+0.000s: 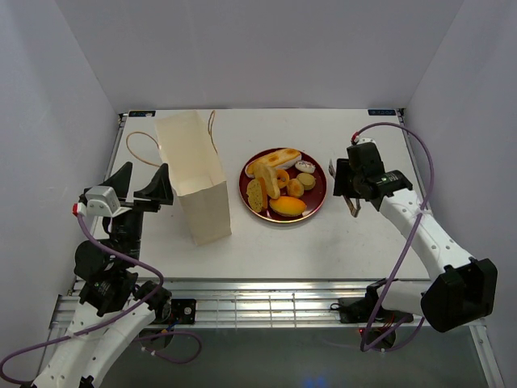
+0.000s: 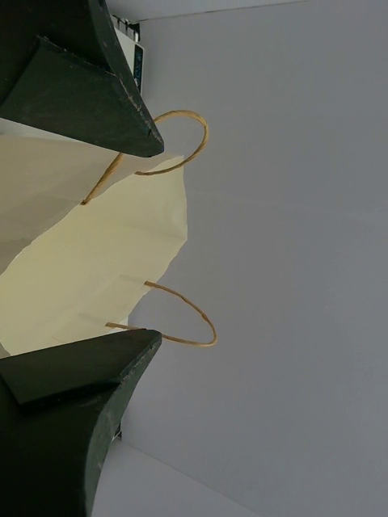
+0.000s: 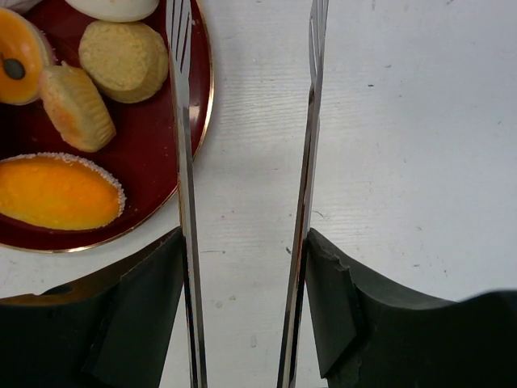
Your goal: Place the fake bread into the paper bag
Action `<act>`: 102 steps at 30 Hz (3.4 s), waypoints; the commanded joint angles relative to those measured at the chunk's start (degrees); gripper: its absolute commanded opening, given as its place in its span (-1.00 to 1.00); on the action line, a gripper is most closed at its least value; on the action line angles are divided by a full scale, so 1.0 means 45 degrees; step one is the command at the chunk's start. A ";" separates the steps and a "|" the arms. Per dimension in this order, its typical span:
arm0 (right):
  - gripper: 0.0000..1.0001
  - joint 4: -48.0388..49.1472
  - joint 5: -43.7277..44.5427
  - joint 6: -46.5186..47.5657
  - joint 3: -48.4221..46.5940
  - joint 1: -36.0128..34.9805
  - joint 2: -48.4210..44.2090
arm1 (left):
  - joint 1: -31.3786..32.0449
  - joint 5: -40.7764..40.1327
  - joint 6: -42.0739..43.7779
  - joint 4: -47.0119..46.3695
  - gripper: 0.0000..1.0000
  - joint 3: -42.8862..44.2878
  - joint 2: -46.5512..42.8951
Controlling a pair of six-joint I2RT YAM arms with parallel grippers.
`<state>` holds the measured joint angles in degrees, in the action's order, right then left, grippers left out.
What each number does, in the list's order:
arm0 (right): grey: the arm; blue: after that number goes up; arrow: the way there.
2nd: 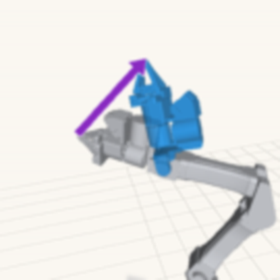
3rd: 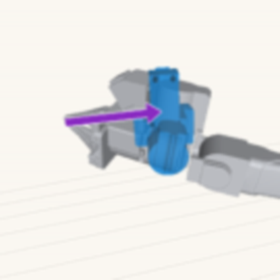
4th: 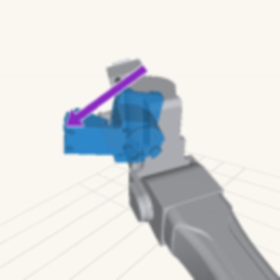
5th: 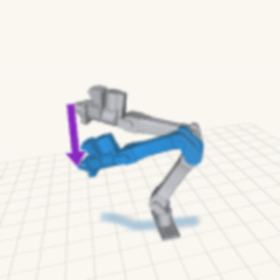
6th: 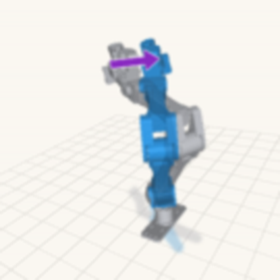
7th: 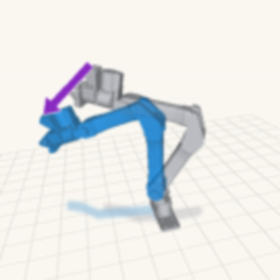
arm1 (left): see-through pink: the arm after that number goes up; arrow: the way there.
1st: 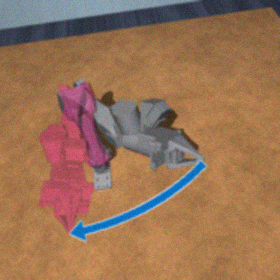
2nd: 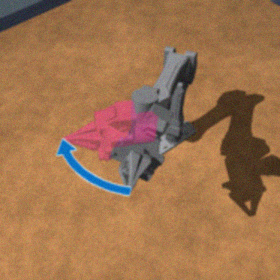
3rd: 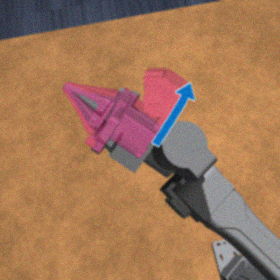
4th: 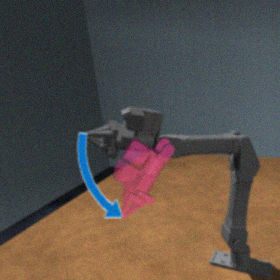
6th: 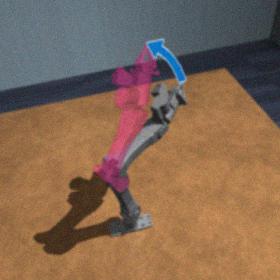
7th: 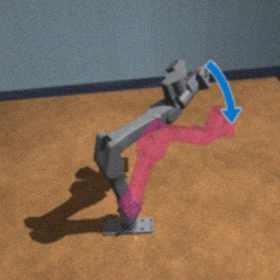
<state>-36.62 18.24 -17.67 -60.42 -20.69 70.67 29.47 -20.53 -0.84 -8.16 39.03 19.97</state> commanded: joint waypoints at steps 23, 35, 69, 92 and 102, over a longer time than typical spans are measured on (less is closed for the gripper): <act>0.27 0.1321 -0.3076 0.1896 -0.2920 -0.2746 0.1618 | 0.0052 -0.1902 0.0968 -0.0647 0.96 -0.0489 -0.0355; 0.24 0.2103 -0.4305 0.1622 -0.2666 -0.3137 0.2302 | 0.0052 -0.1863 0.0968 -0.0764 0.96 -0.0586 -0.0296; -0.28 0.2026 -0.3292 0.1173 -0.2998 -0.3293 0.2441 | 0.0071 -0.1745 0.0910 -0.0764 0.96 -0.0645 -0.0511; -0.32 -0.0357 -0.3291 0.1622 -0.6219 -0.3391 0.0603 | 0.0071 -0.1921 0.1007 -0.0783 0.96 -0.0723 -0.0316; -0.28 -0.1568 -0.4441 0.2032 -0.9324 -0.3840 0.0993 | 0.0071 -0.2155 0.1105 -0.0842 0.96 -0.0762 -0.0218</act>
<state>-43.57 1.67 -10.02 -96.97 -37.28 75.00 29.47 -29.47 3.25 -11.22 36.01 18.17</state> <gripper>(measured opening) 0.363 0.979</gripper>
